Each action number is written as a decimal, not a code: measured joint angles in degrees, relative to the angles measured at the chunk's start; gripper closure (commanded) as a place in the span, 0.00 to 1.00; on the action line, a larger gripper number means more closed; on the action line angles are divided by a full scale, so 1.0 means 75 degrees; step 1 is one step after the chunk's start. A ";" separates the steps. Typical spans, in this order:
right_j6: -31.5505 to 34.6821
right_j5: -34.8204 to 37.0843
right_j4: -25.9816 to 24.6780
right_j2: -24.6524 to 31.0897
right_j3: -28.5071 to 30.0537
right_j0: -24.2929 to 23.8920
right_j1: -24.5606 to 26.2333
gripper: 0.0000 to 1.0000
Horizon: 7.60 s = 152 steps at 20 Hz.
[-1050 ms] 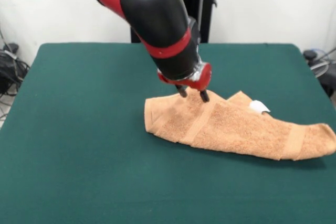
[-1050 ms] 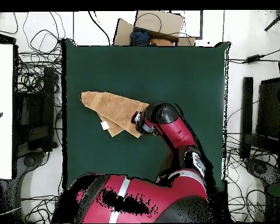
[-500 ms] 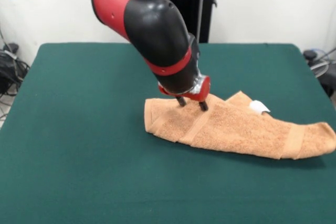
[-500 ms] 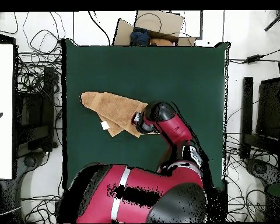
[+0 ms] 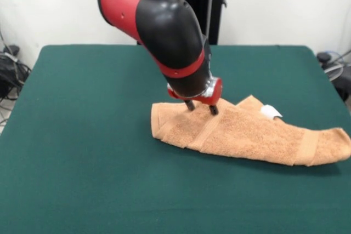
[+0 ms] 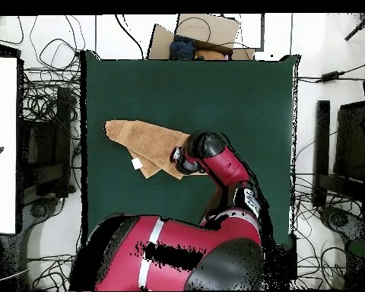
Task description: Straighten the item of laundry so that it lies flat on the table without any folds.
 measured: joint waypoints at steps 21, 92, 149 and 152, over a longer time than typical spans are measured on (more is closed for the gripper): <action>0.0000 0.0143 -0.0521 -0.0670 -0.0381 0.0648 -0.0011 0.00; 0.0000 0.0634 -0.0206 0.0230 0.0945 -0.0072 -0.1033 0.00; 0.0000 -0.1060 -0.0511 0.2121 0.1831 -0.1879 -0.0903 0.00; 0.0000 -0.1463 -0.0646 0.2340 0.1867 -0.2038 -0.0903 0.00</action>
